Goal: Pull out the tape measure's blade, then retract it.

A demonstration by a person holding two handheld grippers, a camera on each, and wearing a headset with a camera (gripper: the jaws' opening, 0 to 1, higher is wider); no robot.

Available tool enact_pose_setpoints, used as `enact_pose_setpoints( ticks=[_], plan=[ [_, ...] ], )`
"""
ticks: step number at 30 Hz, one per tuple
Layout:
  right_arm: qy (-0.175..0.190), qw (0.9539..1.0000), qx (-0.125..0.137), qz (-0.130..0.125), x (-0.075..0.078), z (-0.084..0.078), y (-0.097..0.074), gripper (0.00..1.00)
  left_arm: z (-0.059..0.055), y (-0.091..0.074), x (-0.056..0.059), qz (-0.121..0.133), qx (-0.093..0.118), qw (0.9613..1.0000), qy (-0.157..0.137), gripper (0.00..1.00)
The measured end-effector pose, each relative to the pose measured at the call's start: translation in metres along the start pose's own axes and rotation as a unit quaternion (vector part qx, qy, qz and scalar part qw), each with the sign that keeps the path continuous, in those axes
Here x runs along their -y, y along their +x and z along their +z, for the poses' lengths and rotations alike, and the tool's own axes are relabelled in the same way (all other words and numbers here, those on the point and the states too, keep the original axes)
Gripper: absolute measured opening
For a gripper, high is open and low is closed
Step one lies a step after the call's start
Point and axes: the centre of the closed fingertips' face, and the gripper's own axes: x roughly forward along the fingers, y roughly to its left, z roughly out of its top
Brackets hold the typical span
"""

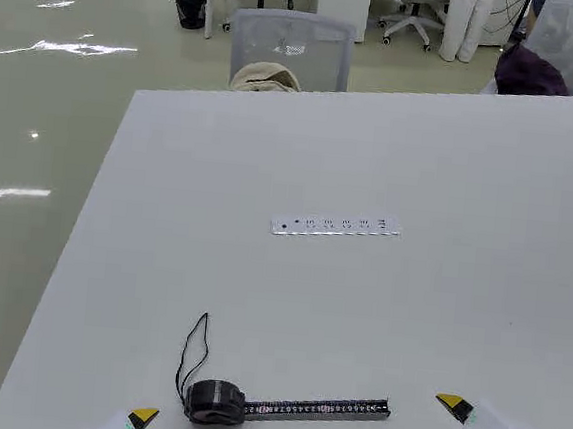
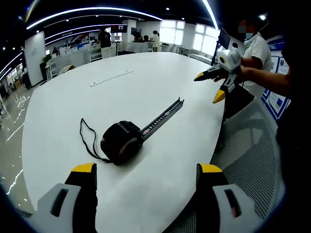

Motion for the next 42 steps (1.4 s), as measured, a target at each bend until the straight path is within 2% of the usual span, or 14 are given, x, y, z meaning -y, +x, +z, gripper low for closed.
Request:
enact_pose_setpoints(
  ticks=[7, 11, 13, 17, 25, 30, 34, 42],
  plan=[
    [0.024, 0.9995, 0.016, -0.016, -0.007, 0.003, -0.004, 0.88, 0.004, -0.001, 0.006, 0.024, 0.008, 0.9996, -0.01, 0.87],
    [0.028, 0.9991, 0.018, -0.025, -0.01, 0.004, -0.007, 0.9, 0.006, -0.003, 0.002, 0.048, 0.016, 0.9982, -0.031, 0.9],
    [0.035, 0.9985, 0.028, -0.032, -0.011, 0.009, -0.009, 0.91, 0.006, -0.004, 0.0, 0.06, 0.019, 0.9972, -0.04, 0.91],
    [0.034, 0.9985, 0.026, -0.036, -0.012, 0.011, -0.01, 0.92, 0.007, -0.004, 0.0, 0.07, 0.024, 0.9961, -0.048, 0.93],
    [0.046, 0.9973, 0.04, -0.041, -0.013, 0.018, -0.011, 0.93, 0.011, -0.004, 0.001, 0.084, 0.035, 0.9934, -0.07, 0.99],
    [0.056, 0.9967, 0.045, -0.038, -0.02, 0.019, -0.01, 0.95, 0.013, -0.005, 0.001, 0.092, 0.042, 0.9922, -0.074, 0.99],
    [0.055, 0.9967, 0.045, -0.039, -0.023, 0.021, -0.01, 0.95, 0.016, -0.008, -0.002, 0.105, 0.051, 0.9897, -0.082, 0.99],
    [0.052, 0.997, 0.045, -0.037, -0.026, 0.023, -0.01, 0.96, 0.014, -0.009, -0.001, 0.114, 0.046, 0.9885, -0.087, 0.99]
  ],
)
